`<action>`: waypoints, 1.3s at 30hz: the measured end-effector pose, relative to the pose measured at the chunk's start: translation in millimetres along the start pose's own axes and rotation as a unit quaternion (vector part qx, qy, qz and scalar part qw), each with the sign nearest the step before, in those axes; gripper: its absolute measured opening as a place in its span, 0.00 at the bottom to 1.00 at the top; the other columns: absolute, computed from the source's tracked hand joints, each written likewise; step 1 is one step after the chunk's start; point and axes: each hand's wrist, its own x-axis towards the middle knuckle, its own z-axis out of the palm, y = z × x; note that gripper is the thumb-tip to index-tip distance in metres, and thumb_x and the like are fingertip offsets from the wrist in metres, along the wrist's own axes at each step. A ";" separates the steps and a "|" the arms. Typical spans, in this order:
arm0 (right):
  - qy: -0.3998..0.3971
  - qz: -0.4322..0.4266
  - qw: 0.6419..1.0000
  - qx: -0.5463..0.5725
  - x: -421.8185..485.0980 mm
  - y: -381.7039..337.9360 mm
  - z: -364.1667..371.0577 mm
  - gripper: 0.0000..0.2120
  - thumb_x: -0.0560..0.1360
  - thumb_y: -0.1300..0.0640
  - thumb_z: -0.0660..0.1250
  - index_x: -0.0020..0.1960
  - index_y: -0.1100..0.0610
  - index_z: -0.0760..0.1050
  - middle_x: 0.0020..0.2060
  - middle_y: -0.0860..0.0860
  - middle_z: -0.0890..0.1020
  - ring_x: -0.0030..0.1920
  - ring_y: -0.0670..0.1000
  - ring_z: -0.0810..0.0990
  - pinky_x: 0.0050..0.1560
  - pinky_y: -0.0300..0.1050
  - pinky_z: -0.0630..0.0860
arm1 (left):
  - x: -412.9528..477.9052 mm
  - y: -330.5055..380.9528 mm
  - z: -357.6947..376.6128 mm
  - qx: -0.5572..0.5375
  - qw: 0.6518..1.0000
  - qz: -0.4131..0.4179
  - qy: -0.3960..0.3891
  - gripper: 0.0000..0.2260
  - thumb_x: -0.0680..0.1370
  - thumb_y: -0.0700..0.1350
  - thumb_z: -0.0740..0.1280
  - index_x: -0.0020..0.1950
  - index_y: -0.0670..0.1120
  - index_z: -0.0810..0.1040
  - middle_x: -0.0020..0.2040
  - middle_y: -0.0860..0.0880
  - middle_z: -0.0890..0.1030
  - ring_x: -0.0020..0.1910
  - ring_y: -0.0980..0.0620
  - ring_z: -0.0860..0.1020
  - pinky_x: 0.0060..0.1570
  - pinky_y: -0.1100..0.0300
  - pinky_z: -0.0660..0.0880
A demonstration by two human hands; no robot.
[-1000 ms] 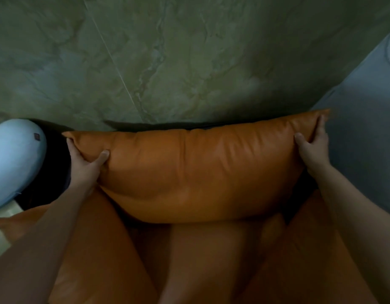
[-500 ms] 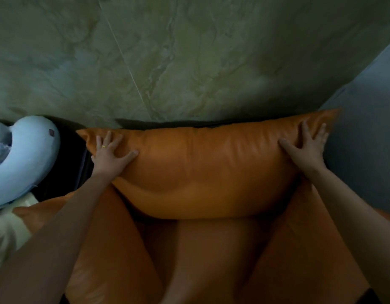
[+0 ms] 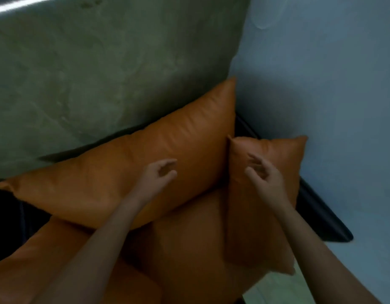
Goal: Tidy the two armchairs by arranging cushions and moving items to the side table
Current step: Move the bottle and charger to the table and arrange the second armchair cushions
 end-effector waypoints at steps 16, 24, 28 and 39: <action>0.172 0.294 0.939 0.043 -177.1 186.5 -77.4 0.36 0.73 0.43 0.74 0.77 0.44 0.64 0.72 0.48 0.70 0.69 0.47 0.69 0.65 0.48 0.69 | 117.3 152.7 198.2 0.138 0.960 0.192 -0.148 0.41 0.72 0.65 0.72 0.80 0.53 0.60 0.78 0.52 0.67 0.75 0.51 0.66 0.75 0.41 0.62; 0.135 0.415 0.867 0.238 -209.9 240.7 -46.3 0.50 0.66 0.32 0.72 0.81 0.43 0.54 0.78 0.52 0.64 0.74 0.55 0.68 0.63 0.48 0.70 | 140.8 161.6 233.2 0.294 0.925 0.161 -0.178 0.53 0.65 0.78 0.65 0.82 0.57 0.49 0.80 0.50 0.62 0.77 0.42 0.63 0.75 0.38 0.55; 0.147 0.415 0.840 0.317 -209.5 249.4 -37.0 0.53 0.64 0.35 0.77 0.81 0.41 0.53 0.76 0.53 0.65 0.64 0.52 0.75 0.46 0.42 0.79 | 142.8 157.4 229.1 0.306 0.926 0.141 -0.173 0.53 0.64 0.78 0.65 0.82 0.57 0.49 0.79 0.48 0.65 0.75 0.41 0.66 0.73 0.42 0.63; 0.283 0.364 0.864 0.201 -245.5 244.2 -65.0 0.43 0.62 0.41 0.80 0.74 0.40 0.67 0.66 0.48 0.70 0.61 0.49 0.73 0.58 0.48 0.75 | 129.5 160.3 212.5 0.289 0.929 0.101 -0.206 0.54 0.57 0.82 0.66 0.78 0.68 0.50 0.74 0.51 0.70 0.70 0.42 0.71 0.67 0.42 0.67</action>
